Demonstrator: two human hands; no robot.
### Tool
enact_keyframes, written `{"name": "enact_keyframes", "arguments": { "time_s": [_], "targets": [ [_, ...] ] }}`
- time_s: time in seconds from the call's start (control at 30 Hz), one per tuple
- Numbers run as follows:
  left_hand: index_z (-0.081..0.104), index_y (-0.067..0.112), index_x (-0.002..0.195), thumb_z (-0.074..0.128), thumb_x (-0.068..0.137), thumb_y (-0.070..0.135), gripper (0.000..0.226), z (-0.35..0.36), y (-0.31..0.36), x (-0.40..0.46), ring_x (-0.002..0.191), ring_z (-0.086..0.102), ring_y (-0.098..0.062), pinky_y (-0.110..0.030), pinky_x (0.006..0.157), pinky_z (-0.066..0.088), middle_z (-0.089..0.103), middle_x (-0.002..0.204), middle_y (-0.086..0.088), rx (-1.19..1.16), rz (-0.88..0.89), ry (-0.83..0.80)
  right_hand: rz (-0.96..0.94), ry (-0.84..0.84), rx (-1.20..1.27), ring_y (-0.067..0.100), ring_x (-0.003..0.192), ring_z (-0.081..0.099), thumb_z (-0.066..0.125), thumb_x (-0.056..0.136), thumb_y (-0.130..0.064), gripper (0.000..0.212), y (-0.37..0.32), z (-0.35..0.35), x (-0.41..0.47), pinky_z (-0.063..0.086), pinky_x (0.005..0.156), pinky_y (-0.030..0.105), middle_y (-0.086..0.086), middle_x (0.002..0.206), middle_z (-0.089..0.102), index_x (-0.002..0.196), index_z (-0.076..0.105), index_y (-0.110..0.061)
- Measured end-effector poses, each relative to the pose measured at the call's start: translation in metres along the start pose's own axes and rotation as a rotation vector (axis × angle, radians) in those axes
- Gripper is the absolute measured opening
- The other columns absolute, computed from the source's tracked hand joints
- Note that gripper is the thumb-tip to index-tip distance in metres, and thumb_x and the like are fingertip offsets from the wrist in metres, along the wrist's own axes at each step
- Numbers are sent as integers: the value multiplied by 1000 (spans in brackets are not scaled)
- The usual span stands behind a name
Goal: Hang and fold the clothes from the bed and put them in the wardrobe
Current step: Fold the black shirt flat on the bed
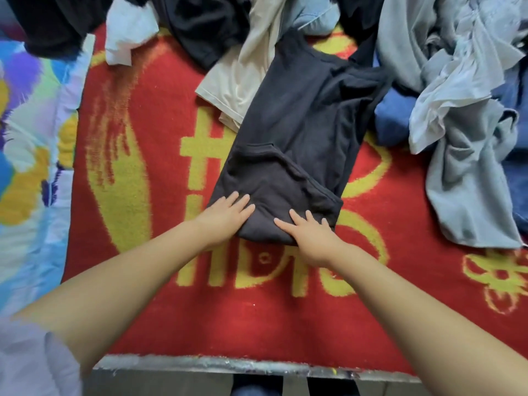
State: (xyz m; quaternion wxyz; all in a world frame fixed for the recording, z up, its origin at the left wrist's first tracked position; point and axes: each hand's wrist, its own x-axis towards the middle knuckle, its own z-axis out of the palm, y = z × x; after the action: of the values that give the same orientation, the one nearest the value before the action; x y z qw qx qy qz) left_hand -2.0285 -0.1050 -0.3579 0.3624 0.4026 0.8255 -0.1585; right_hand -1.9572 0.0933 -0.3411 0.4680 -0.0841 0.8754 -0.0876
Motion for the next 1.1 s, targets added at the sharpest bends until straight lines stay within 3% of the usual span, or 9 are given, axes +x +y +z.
{"name": "enact_keyframes", "arguments": {
  "time_s": [0.1, 0.17, 0.27, 0.43, 0.53, 0.63, 0.77, 0.93, 1.1],
  "targets": [
    [45, 8, 136, 38, 86, -3, 52, -20, 33, -20, 124, 47, -34, -39, 99, 40, 47, 138, -19, -226, 126, -316, -163, -239, 213, 23, 106, 59, 41, 81, 2, 64, 27, -11, -32, 47, 78, 24, 3, 121, 61, 127, 53, -41],
    [62, 15, 90, 41, 77, -1, 29, -28, 50, -33, 81, 57, -28, -38, 72, 47, 63, 85, -8, -448, 193, -492, -198, -450, 412, 12, 68, 60, 47, 78, 3, 38, 41, -7, -53, 42, 54, 21, -8, 73, 61, 92, 62, -29],
    [58, 20, 62, 49, 73, 4, 21, -28, 46, -45, 55, 52, -11, -23, 51, 39, 54, 59, 7, -868, 130, -618, -151, -600, 776, 3, 75, 63, 56, 84, 4, 28, 70, 3, -66, 48, 69, 20, -12, 78, 67, 94, 65, -21],
    [66, 19, 86, 62, 87, 16, 5, 2, 15, -30, 71, 61, -7, -21, 60, 45, 67, 79, 4, -1595, -254, -138, 132, 22, 1234, 7, 73, 58, 64, 90, -20, 19, 109, 22, -45, 44, 62, 23, -2, 92, 63, 108, 61, -24],
    [64, 22, 102, 64, 90, 28, 13, 28, 28, -6, 93, 64, -14, -30, 79, 51, 69, 102, 0, -1785, -568, 220, 341, 390, 1232, 15, 94, 60, 63, 89, -42, 53, 100, 43, -31, 48, 88, 34, 0, 110, 61, 135, 45, -22],
    [62, 11, 101, 55, 96, 27, 18, 44, 54, 3, 98, 61, -24, -35, 89, 46, 66, 105, -8, -1647, -717, 469, 377, 429, 1017, 25, 124, 51, 62, 89, -42, 69, 78, 67, -27, 36, 98, 29, 3, 136, 53, 146, 31, -18],
    [41, 14, 75, 42, 101, 23, 28, 41, 64, 3, 70, 39, -20, -38, 67, 29, 50, 72, -2, -1352, -761, 821, 435, 690, 930, 34, 110, 57, 51, 97, -28, 37, 66, 79, -26, 35, 76, 29, 14, 121, 63, 131, 43, -14],
    [37, 14, 71, 38, 101, 36, 37, 32, 51, 14, 70, 45, -30, -39, 65, 32, 47, 66, -1, -1258, -813, 682, 484, 614, 939, 32, 111, 55, 51, 96, -23, 31, 70, 66, -24, 39, 87, 33, 16, 119, 60, 124, 49, -9],
    [45, 18, 81, 38, 102, 29, 25, 25, 50, 21, 81, 42, -18, -28, 68, 26, 49, 80, 4, -1398, -750, 710, 500, 705, 926, 24, 83, 51, 48, 97, -35, 32, 87, 28, -19, 30, 70, 28, 7, 86, 59, 76, 58, -12]
  ]
}}
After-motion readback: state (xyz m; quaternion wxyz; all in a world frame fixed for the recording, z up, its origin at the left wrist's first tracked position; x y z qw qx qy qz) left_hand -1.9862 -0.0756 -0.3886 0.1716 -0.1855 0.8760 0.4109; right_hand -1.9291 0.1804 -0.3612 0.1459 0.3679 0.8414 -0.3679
